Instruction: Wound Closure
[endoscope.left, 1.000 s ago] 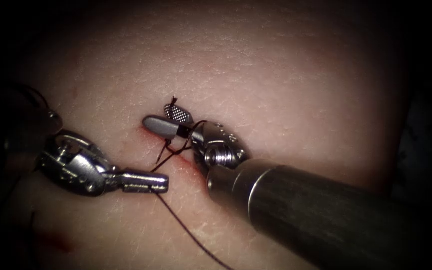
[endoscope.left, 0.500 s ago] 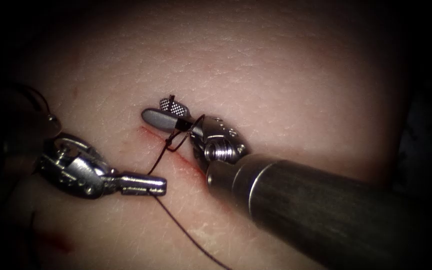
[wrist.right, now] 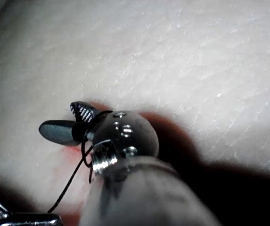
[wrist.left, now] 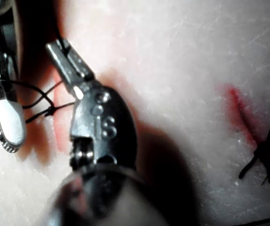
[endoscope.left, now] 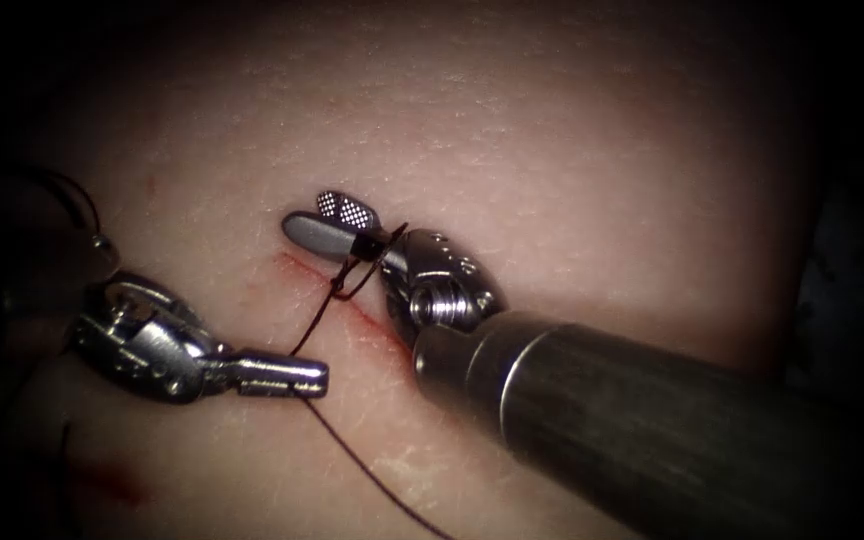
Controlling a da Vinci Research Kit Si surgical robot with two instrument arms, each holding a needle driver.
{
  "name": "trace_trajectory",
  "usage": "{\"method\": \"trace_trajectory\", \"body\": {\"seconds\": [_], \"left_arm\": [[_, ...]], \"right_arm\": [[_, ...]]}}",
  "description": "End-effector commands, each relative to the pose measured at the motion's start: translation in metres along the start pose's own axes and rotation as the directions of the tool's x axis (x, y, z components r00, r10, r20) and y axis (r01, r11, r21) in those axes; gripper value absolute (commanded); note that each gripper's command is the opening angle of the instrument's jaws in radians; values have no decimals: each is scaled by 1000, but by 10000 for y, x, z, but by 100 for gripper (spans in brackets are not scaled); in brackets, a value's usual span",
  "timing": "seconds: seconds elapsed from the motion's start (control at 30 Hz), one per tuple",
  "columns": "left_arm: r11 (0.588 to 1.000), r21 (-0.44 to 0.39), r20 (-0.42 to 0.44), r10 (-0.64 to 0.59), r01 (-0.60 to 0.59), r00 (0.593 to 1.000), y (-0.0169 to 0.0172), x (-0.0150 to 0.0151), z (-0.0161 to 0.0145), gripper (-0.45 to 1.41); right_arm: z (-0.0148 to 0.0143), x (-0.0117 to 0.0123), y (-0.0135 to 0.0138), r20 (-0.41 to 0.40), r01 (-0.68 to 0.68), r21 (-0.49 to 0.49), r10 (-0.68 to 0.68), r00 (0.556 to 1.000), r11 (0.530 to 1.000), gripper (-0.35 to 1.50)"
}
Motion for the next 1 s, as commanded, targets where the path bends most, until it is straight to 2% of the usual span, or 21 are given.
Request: {"method": "trace_trajectory", "body": {"seconds": [0.03,0.1,0.13,0.17,0.5,0.67,0.77,0.87,1.0], "left_arm": [[1000,0,-1,-2,2,1000,7,-4,7,-45],[1000,-3,1,-2,2,1000,7,-4,6,-45],[1000,-3,1,-2,2,1000,8,-3,6,-45],[1000,-3,1,-2,2,1000,8,-3,6,-45],[1000,-1,18,-5,5,1000,8,-1,-2,-45],[997,20,60,-81,80,995,-10,-6,-23,-45],[986,73,87,-154,148,984,-30,-13,-40,-45],[959,140,111,-263,246,958,-49,-25,-56,-45],[919,235,149,-354,315,923,-74,-47,-74,-45]], "right_arm": [[5,-9,-1,2,6,4,-6,1000,1000,41],[4,-8,-2,-1,17,3,-17,1000,1000,24],[4,-8,-2,-2,17,0,-17,1000,1000,0],[3,-8,-2,-3,17,-2,-17,1000,1000,-35],[-3,-16,-1,4,28,-83,-27,1000,996,-35],[-4,-21,-6,2,89,-81,-89,996,993,-35],[-6,-24,-8,-3,120,-81,-121,993,989,-35],[-8,-26,-10,-8,150,-75,-151,988,986,-35],[-10,-30,-13,-8,199,-72,-200,980,977,-35]]}}
